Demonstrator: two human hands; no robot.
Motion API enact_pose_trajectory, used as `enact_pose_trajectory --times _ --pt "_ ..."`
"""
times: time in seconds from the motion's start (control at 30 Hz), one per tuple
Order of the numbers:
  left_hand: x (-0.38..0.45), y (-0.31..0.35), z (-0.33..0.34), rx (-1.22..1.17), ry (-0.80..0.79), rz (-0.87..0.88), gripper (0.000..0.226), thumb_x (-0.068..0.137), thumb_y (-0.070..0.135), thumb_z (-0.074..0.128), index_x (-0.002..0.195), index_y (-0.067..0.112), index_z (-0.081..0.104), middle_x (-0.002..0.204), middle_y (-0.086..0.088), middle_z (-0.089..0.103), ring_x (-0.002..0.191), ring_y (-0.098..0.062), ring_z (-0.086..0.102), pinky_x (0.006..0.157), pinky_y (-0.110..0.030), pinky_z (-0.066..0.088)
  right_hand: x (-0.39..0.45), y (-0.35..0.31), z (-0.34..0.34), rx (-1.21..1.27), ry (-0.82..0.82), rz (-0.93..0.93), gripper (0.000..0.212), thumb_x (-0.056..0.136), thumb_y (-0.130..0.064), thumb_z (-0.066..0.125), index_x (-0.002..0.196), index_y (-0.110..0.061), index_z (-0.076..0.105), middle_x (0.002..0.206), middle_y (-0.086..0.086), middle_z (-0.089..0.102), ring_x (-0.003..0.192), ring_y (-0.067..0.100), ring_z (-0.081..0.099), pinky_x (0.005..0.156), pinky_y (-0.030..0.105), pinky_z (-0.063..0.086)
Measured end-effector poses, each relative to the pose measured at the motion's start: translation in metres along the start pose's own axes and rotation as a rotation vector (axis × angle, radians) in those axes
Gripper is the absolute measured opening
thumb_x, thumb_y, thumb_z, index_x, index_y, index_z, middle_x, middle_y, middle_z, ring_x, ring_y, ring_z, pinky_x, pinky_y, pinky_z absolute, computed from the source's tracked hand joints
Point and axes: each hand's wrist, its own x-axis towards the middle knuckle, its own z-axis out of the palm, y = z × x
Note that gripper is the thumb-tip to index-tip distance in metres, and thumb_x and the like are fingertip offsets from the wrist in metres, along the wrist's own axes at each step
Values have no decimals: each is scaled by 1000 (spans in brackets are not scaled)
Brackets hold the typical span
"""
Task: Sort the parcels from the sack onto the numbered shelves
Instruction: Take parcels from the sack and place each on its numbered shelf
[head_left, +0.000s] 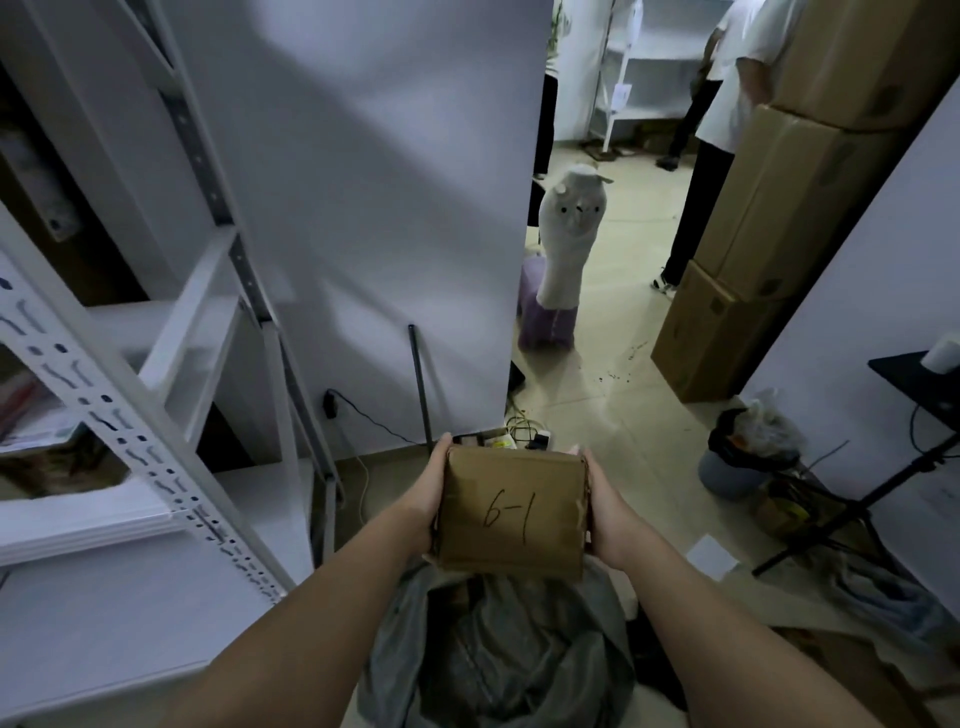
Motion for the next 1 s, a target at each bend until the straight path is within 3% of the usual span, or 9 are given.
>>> enact_pose_trajectory --times 0.17,0.37,0.47,0.53,0.63,0.7,0.77,0.87,1.0 --pt "-11 1 -18 -117 24 36 80 78 84 35 105 13 62 104 -18 65 95 -35 61 81 -46 50 41 12 15 63 54 -77 128 38 -94 64 148 -49 18 141 9 51 112 39 61 82 63 51" --pt "-32 -6 -33 -142 13 110 66 89 73 29 88 13 58 92 -15 62 85 -31 58 85 -41 46 43 25 27 51 87 -83 139 23 -100 58 147 -53 17 144 6 47 118 35 56 90 65 44" --pt "-52 -14 -40 -176 47 144 65 91 71 30 85 12 57 89 -15 61 81 -31 56 82 -40 45 54 28 25 72 98 -108 145 18 -99 60 148 -48 20 141 4 49 112 33 60 85 61 49" --pt "-66 -19 -46 -191 87 172 63 89 72 32 85 13 55 90 -15 60 82 -31 56 86 -41 45 14 24 40 97 38 -102 138 24 -97 62 147 -43 28 134 7 55 105 34 64 80 60 53" --pt "-92 -33 -56 -211 131 234 64 88 73 33 95 15 56 95 -15 61 87 -31 57 89 -42 45 -126 13 78 49 -64 -112 94 61 -91 49 127 -24 58 119 12 65 109 33 63 95 56 49" --pt "-108 -42 -61 -202 161 259 66 87 75 32 103 16 55 99 -16 61 92 -31 58 90 -42 45 -155 16 82 -5 -80 -138 69 80 -80 40 111 -21 58 112 15 65 113 34 60 100 53 46" --pt "-131 -53 -64 -208 184 297 70 85 76 33 105 15 58 101 -16 63 94 -31 58 93 -41 46 -174 22 83 -7 -117 -180 60 87 -75 32 124 -30 46 121 15 62 118 34 57 101 49 46" --pt "-163 -67 -72 -219 231 341 73 84 77 35 107 12 60 100 -16 63 94 -32 60 96 -44 47 -203 32 93 -31 -156 -199 88 81 -83 29 134 -17 54 125 14 62 113 33 58 92 47 49" --pt "-214 -79 -87 -232 252 402 75 82 79 37 118 15 55 104 -16 63 97 -33 61 97 -48 47 -238 42 107 -1 -207 -259 83 86 -79 29 130 -15 57 123 16 63 113 32 59 92 46 48"
